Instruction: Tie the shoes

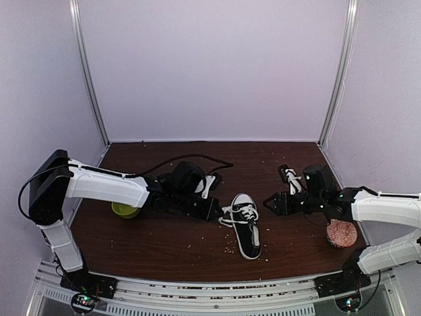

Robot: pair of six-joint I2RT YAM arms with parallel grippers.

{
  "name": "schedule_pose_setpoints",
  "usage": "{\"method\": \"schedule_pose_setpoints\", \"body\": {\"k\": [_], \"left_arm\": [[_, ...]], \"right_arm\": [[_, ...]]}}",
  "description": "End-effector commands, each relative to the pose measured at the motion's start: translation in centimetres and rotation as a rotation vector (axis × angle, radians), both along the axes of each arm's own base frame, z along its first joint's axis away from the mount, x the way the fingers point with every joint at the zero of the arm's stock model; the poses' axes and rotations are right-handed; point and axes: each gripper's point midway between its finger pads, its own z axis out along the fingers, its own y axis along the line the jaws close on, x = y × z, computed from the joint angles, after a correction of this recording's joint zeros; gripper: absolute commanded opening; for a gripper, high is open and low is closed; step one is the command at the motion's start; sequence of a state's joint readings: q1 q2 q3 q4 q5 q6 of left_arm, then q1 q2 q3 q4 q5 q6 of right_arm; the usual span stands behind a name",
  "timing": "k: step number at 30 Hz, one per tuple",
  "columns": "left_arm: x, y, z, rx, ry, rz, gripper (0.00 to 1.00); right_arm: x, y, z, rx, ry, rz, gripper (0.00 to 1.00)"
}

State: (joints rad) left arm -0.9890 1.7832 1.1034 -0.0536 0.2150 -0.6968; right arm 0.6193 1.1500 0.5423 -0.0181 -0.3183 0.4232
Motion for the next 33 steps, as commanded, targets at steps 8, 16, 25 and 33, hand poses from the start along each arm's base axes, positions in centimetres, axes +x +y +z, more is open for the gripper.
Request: {"method": "schedule_pose_setpoints", "body": {"k": [8, 16, 25, 33], "left_arm": [[0.9, -1.6, 3.9, -0.097, -0.088, -0.05, 0.0], [1.1, -1.8, 4.1, -0.096, -0.092, -0.047, 0.0], [0.9, -2.0, 4.1, -0.101, -0.088, -0.06, 0.0], [1.2, -0.8, 3.8, -0.08, -0.094, -0.01, 0.0]], "right_arm": [[0.7, 7.4, 1.7, -0.12, -0.168, 0.371, 0.69], [0.4, 10.0, -1.4, -0.203, -0.172, 0.501, 0.69], [2.8, 10.5, -3.1, -0.267, -0.21, 0.457, 0.41], [4.4, 8.3, 0.2, -0.178, -0.305, 0.234, 0.0]]}}
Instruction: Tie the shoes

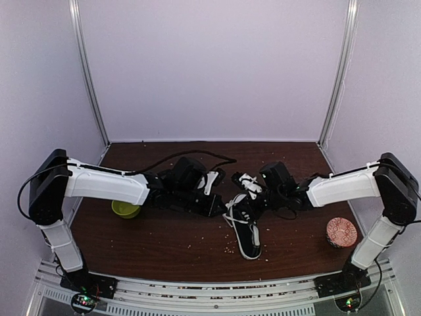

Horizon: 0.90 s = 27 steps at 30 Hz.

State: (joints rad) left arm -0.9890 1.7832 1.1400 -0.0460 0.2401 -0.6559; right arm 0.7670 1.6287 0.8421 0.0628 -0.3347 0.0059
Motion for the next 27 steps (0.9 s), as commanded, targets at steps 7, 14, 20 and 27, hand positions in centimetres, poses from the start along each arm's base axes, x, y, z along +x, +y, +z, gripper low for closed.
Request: {"method": "schedule_pose_setpoints", "body": {"k": [7, 14, 20, 27], "left_arm": [[1.9, 2.6, -0.1, -0.01, 0.016, 0.135, 0.03], [1.3, 2.2, 1.1, -0.086, -0.005, 0.077, 0.0], [0.4, 0.6, 2.0, -0.156, -0.003, -0.016, 0.0], [0.5, 0.5, 2.3, -0.147, -0.009, -0.024, 0.0]], "right_arm": [[2.0, -8.7, 5.3, 0.085, -0.18, -0.476, 0.0], [-1.4, -7.4, 5.2, 0.143, -0.1, -0.314, 0.04], [-1.5, -3.6, 4.7, 0.062, -0.082, -0.144, 0.41], [-0.2, -0.4, 2.5, -0.009, -0.073, -0.044, 0.52]]}}
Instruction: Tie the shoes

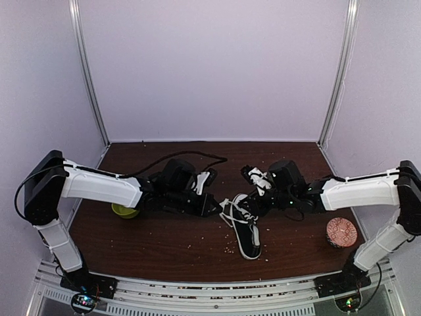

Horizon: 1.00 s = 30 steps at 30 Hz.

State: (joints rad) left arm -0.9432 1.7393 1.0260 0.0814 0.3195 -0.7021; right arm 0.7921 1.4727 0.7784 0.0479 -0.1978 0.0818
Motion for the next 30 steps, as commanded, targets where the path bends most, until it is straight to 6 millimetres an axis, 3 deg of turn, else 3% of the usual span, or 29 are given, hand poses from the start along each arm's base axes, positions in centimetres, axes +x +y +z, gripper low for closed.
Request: {"method": "schedule_pose_setpoints", "body": {"k": [1, 6, 8, 11, 13, 17, 19, 22, 25, 30], "left_arm": [[0.4, -0.9, 2.4, -0.062, -0.054, -0.031, 0.0], [0.4, -1.1, 2.4, -0.059, -0.054, -0.042, 0.0], [0.4, -1.2, 2.4, -0.06, -0.052, -0.046, 0.0], [0.4, -1.3, 2.4, -0.059, -0.051, -0.044, 0.0], [0.5, -1.1, 2.3, -0.047, -0.051, -0.033, 0.0], [1.8, 1.0, 1.5, 0.028, -0.062, 0.093, 0.02], [2.8, 2.6, 0.5, 0.08, -0.043, 0.175, 0.11], [3.0, 3.6, -1.1, 0.098, 0.023, 0.214, 0.16], [3.0, 4.1, -2.1, 0.096, 0.06, 0.239, 0.26], [3.2, 2.5, 0.3, 0.035, 0.014, 0.171, 0.42]], "right_arm": [[0.2, 1.9, -1.2, -0.05, 0.001, 0.088, 0.53], [1.3, 3.2, -2.3, -0.076, 0.004, 0.113, 0.54], [1.6, 3.7, -2.5, -0.071, 0.002, 0.123, 0.5], [1.8, 4.6, -2.2, -0.03, 0.004, 0.134, 0.29], [1.9, 4.7, -1.9, -0.002, 0.004, 0.113, 0.02], [3.8, 1.2, -0.6, 0.024, -0.014, -0.103, 0.0], [4.3, -1.7, 0.6, 0.039, -0.034, -0.238, 0.0], [3.3, -5.4, 2.4, 0.073, -0.056, -0.372, 0.0], [1.4, -7.8, 2.1, 0.091, -0.017, -0.434, 0.0], [-1.5, -9.1, 1.9, 0.178, 0.049, -0.437, 0.0]]}}
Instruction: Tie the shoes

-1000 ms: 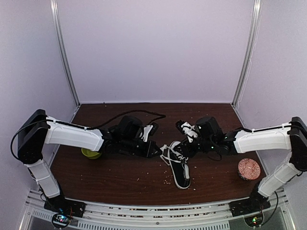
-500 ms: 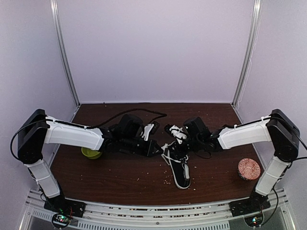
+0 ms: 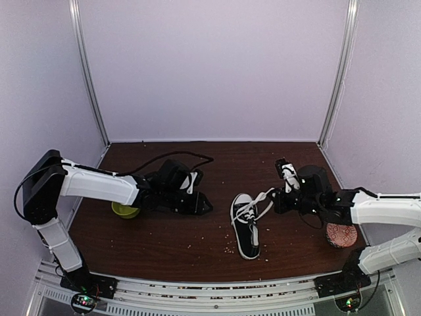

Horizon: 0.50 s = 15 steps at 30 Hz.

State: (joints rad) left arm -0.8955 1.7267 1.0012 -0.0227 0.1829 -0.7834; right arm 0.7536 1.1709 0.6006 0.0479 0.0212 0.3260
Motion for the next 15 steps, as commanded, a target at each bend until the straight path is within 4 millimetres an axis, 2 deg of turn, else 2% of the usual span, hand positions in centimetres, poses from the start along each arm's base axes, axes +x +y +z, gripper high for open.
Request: {"method": "schedule_pose_setpoints", "body": {"k": [1, 6, 10, 15], "left_arm": [[0.5, -2.3, 3.7, -0.112, -0.065, -0.065, 0.44], [-0.3, -6.2, 6.3, -0.181, -0.114, -0.217, 0.56], [-1.3, -9.3, 6.3, -0.144, -0.112, -0.352, 0.61], [-0.8, -11.2, 5.5, -0.092, -0.105, -0.423, 0.63]], "right_arm": [[-2.0, -2.0, -1.1, 0.076, 0.077, -0.073, 0.0], [-2.9, -2.8, 1.5, 0.191, 0.036, -0.094, 0.0], [-3.1, -3.3, 2.2, 0.198, 0.023, -0.101, 0.0], [-3.2, -3.2, 1.9, 0.181, 0.034, -0.093, 0.0]]}}
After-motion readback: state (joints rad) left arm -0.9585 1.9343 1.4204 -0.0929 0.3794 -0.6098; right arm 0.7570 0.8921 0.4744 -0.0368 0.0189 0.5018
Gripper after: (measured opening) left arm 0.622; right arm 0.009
